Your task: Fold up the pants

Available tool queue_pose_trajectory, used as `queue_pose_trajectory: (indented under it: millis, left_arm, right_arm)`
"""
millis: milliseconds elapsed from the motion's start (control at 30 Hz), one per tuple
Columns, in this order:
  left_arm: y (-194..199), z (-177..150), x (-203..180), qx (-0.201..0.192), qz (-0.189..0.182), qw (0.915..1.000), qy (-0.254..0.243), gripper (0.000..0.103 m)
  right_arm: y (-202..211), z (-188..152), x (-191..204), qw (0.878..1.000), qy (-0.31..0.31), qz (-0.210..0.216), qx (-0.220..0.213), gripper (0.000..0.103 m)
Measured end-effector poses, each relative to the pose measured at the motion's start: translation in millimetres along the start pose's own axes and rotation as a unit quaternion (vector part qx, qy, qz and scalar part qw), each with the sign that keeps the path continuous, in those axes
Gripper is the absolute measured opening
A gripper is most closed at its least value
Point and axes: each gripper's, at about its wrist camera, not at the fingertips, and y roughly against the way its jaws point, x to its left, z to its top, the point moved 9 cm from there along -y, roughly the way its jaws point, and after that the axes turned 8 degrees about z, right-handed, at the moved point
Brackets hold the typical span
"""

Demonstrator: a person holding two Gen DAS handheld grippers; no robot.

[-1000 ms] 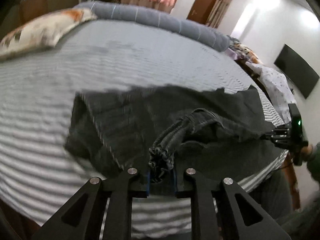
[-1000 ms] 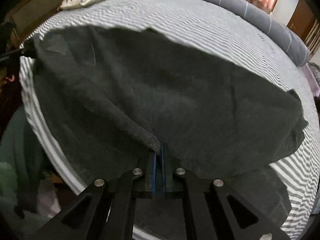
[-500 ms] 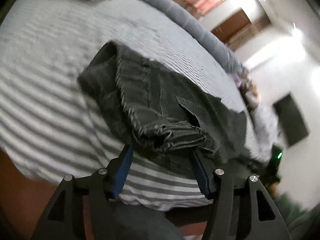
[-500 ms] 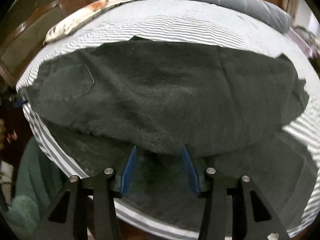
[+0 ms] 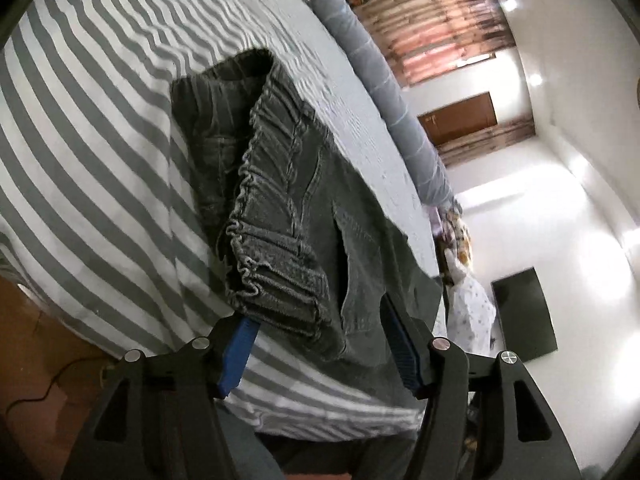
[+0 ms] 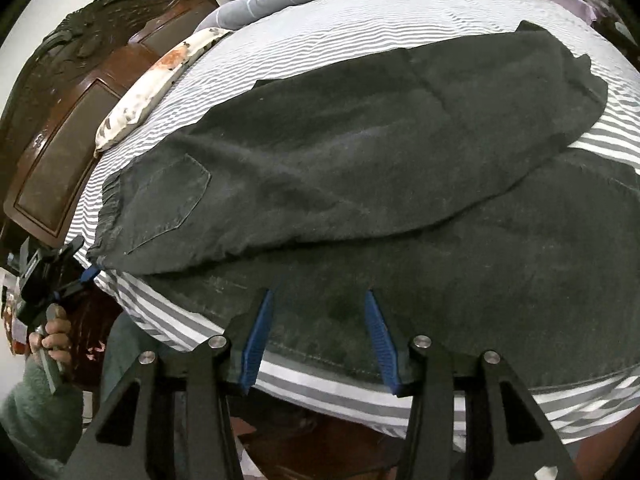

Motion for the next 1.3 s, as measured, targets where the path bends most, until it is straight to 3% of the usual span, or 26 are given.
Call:
queue_pose_trajectory:
  millis: [133, 200, 267, 467, 567, 700, 800, 1233, 1300]
  left_arm:
    - [-2.3, 5.3, -9.6, -0.029, 0.008, 0.9995, 0.002, 0.06]
    - [-4.3, 9.7, -11.5, -0.042, 0.021, 0.9989, -0.002, 0.05]
    - [-8.7, 12.7, -15.8, -0.05, 0.033, 0.9982, -0.008, 0.032]
    - [-10.9, 24.3, -22.6, -0.062, 0.034, 0.9975, -0.008, 0.022]
    - [-12.7, 28.3, -22.3, -0.061, 0.039, 0.9973, -0.012, 0.022]
    - [-14.9, 26.5, -19.4, -0.054, 0.056, 0.9968, -0.019, 0.022]
    - [-14.9, 24.6, -12.3, -0.05, 0.072, 0.9961, -0.009, 0.024]
    - [-22.0, 21.9, -3.5, -0.051, 0.111, 0.9924, 0.012, 0.04]
    - [-23.4, 25.1, -4.1, -0.056, 0.113, 0.9919, 0.016, 0.04]
  right_arm:
    - [-1.6, 0.3, -4.0, 0.999, -0.042, 0.034, -0.009, 0.045]
    - [-2.7, 2.0, -12.4, 0.994, -0.085, 0.058, -0.021, 0.046]
    - [-4.7, 3.8, -20.8, 0.989, -0.125, 0.078, -0.033, 0.047]
    - [-9.0, 11.1, -51.5, 0.963, -0.226, 0.123, -0.073, 0.047]
    - [-9.1, 19.5, -64.0, 0.955, -0.249, 0.127, -0.095, 0.046]
    - [-8.3, 36.6, -79.7, 0.95, -0.261, 0.121, -0.118, 0.038]
    - [-6.5, 48.2, -85.7, 0.951, -0.256, 0.118, -0.124, 0.029]
    - [-3.4, 76.5, -111.5, 0.957, -0.239, 0.096, -0.134, 0.028]
    - [-2.1, 79.2, -116.3, 0.955, -0.244, 0.095, -0.139, 0.023]
